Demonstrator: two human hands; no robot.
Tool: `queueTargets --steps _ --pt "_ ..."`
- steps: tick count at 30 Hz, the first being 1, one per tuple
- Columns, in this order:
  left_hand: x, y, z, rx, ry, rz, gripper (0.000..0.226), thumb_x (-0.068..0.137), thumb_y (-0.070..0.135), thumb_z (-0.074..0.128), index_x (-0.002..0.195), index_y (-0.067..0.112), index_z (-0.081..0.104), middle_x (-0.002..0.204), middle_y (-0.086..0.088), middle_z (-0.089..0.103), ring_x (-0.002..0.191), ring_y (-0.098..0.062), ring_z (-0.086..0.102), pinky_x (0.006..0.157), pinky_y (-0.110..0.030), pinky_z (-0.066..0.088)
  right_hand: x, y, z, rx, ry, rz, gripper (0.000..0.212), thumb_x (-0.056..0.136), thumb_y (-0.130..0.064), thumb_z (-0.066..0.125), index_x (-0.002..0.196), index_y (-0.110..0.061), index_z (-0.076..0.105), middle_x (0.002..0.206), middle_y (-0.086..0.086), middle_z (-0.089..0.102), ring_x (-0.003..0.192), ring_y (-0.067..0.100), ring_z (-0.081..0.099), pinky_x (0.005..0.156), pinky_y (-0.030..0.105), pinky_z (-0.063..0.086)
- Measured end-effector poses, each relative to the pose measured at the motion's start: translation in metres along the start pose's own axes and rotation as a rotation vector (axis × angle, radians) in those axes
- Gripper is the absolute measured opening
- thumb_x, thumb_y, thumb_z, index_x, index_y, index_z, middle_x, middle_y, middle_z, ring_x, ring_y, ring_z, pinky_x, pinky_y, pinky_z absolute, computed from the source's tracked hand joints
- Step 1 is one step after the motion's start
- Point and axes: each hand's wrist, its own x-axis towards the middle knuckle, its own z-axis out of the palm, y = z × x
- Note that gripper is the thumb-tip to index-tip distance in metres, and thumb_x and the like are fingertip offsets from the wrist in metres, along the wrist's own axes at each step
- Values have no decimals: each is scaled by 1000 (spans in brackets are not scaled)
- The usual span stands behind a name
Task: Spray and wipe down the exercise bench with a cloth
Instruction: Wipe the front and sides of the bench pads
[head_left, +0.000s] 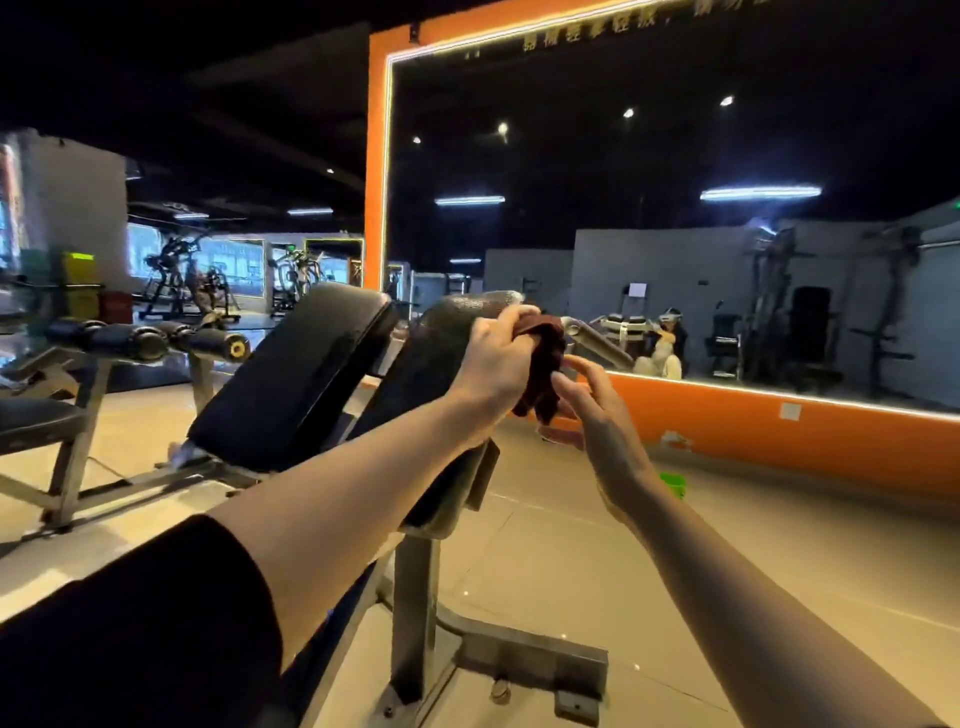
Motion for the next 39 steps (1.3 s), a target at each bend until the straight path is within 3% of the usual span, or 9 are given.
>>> queueTargets --steps 4,10,14,19,25,32,35,37,39 --pt "1 -20 92 -118 -180 -120 28 101 16 39 114 18 63 115 -6 61 110 -19 57 85 -27 52 -18 26 -65 -89 210 45 18 94 -17 60 109 -26 58 105 -1 67 100 16 65 80 33 58" --pt "7 -57 186 -92 -209 -228 21 94 5 41 91 9 62 88 -8 64 87 -25 62 69 -30 53 -52 72 -168 -291 480 219 20 97 -9 49 101 -23 63 92 6 69 82 21 69 59 28 55" --pt "5 -62 233 -187 -389 -401 20 100 9 39 106 2 57 97 -19 66 80 -26 64 54 -22 48 -53 82 -208 -408 604 279 22 100 -14 44 91 -20 63 89 8 67 85 23 64 66 31 51" --pt "13 -81 247 -174 -522 -347 15 97 10 52 102 1 63 88 -16 64 74 -20 63 53 -21 47 -29 94 -234 -591 592 333 33 86 -40 46 73 -18 67 79 3 66 91 30 61 79 52 55" --pt "50 -118 241 -84 -295 -346 22 100 13 45 92 7 64 83 -9 59 80 -21 52 65 -30 36 12 97 -247 -428 387 332 24 98 -19 53 91 -10 74 87 10 73 82 22 69 70 33 53" --pt "62 -164 302 -127 -495 -739 47 102 51 27 120 18 56 114 -12 63 98 -30 60 77 -33 48 38 186 -284 -439 421 437 30 102 -26 39 95 -23 69 90 3 71 90 22 67 69 37 53" --pt "53 -210 349 -177 -630 -919 60 99 61 19 127 22 55 124 -9 63 115 -39 56 109 -56 30 38 241 -308 -518 477 483 31 99 -28 38 98 -23 69 95 0 71 94 22 65 84 43 53" --pt "51 -243 379 -338 -643 -1044 54 96 60 31 109 19 65 108 -7 70 110 -40 57 106 -61 28 35 278 -328 -582 523 528 30 100 -27 38 100 -19 67 101 4 69 97 24 62 85 41 49" --pt "54 -273 406 -511 -585 -1169 39 89 50 51 82 14 66 73 -5 68 82 -31 61 87 -44 43 32 320 -352 -564 580 649 30 100 -29 37 101 -14 64 102 7 65 96 27 58 84 41 47"
